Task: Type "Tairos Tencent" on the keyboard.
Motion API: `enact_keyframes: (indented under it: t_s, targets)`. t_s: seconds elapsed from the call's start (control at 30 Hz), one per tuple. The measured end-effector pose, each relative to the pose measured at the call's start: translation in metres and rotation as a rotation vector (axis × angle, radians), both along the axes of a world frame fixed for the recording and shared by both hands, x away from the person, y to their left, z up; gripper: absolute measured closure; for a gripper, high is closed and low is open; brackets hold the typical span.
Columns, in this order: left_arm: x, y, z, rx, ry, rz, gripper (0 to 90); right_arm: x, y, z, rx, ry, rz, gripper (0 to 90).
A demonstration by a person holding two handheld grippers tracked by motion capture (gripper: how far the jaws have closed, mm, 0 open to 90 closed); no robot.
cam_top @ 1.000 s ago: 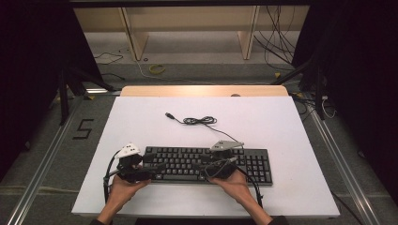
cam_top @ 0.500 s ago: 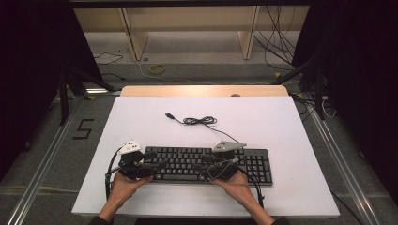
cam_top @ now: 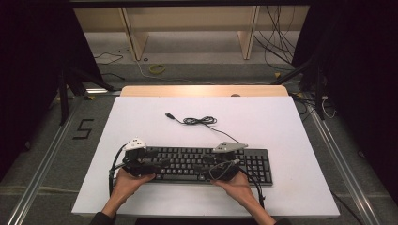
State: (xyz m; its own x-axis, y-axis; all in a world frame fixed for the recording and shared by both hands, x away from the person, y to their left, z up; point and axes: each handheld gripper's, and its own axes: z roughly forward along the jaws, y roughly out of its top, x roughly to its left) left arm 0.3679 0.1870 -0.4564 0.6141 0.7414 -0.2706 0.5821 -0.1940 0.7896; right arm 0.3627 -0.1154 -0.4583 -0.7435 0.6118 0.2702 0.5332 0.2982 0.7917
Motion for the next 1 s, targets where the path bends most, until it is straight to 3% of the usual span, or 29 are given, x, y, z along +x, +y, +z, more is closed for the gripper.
enact_keyframes:
  t_s: [0.23,0.47,0.67,1.0]
  targets:
    - [0.004,-0.005,0.000,0.017,0.013,-0.016,42.0,-0.002,0.000,0.000,0.003,-0.001,0.004,45.1]
    - [0.008,-0.012,-0.004,0.055,0.032,-0.054,61.1,-0.003,-0.001,0.000,0.006,-0.007,0.004,42.4]
    - [0.012,-0.017,-0.007,0.090,0.050,-0.058,73.1,-0.005,-0.003,0.001,0.002,-0.014,0.000,38.8]
    - [0.019,-0.021,-0.012,0.106,0.066,-0.054,87.5,-0.007,-0.006,0.000,0.001,-0.021,-0.009,34.4]
